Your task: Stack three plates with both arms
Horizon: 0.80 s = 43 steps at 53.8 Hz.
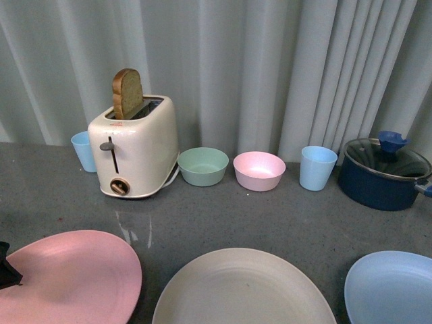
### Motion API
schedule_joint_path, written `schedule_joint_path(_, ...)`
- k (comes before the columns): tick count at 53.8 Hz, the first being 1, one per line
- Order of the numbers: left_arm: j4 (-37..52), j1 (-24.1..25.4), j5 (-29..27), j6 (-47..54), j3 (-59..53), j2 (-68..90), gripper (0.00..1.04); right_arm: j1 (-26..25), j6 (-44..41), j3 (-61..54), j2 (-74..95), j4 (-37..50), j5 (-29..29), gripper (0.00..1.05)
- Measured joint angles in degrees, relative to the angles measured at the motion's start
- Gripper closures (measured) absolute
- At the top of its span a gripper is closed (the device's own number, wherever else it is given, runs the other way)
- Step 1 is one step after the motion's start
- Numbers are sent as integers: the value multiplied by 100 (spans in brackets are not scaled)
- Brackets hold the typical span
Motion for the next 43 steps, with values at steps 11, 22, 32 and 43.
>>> schedule_joint_path(11,-13,-44,-83,-9,74,127,7,0,0,0,0,0,0,7)
schedule_joint_path(22,-105,-96,-81,-9,83,140,7,0,0,0,0,0,0,7)
schedule_joint_path(32,-85,-151,-146,-20,83,227,7,0,0,0,0,0,0,7)
schedule_joint_path(43,-114,-164,-234,-31,83,280,7,0,0,0,0,0,0,7)
